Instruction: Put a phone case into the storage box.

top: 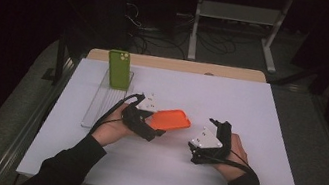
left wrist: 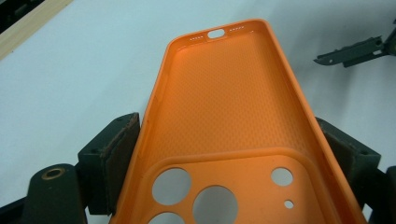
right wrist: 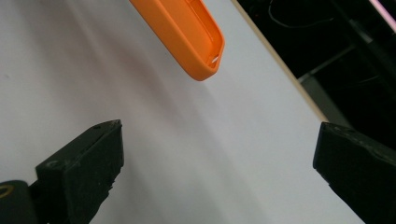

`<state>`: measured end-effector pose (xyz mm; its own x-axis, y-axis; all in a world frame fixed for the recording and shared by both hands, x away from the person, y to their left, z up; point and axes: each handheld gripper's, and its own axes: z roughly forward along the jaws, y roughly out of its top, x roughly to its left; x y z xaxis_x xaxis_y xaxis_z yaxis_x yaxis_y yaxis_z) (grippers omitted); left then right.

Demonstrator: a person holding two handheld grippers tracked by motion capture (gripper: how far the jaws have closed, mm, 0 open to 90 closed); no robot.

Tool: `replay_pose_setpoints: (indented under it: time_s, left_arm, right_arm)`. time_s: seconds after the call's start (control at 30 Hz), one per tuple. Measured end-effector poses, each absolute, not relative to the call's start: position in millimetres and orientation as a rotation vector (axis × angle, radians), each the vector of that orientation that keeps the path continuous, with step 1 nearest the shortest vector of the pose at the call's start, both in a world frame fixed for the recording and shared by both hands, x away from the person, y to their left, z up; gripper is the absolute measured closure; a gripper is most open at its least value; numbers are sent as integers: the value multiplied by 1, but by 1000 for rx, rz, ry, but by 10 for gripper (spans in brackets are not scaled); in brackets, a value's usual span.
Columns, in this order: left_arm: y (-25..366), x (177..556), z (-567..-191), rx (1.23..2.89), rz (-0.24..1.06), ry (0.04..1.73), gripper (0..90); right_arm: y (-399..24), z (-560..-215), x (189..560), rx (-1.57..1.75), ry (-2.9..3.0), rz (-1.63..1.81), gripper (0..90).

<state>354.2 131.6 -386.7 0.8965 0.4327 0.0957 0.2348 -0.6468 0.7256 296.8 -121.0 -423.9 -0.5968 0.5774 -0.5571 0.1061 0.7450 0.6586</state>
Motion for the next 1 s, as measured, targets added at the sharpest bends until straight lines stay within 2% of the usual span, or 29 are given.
replay_pose_setpoints:
  time_s: [0.53, 0.9, 1.0]
  left_arm:
    - [131, 354, -386, 2302, 338, 477, 171]
    - [131, 353, -384, 2293, 324, 497, 171]
    - [131, 353, -384, 2290, 329, 486, 171]
  right_arm:
    - [-104, -429, 289, 154, 1999, 521, 17]
    - [-87, -433, 284, 23, 1942, 480, 64]
    - [-81, -435, 283, -26, 1899, 461, 116]
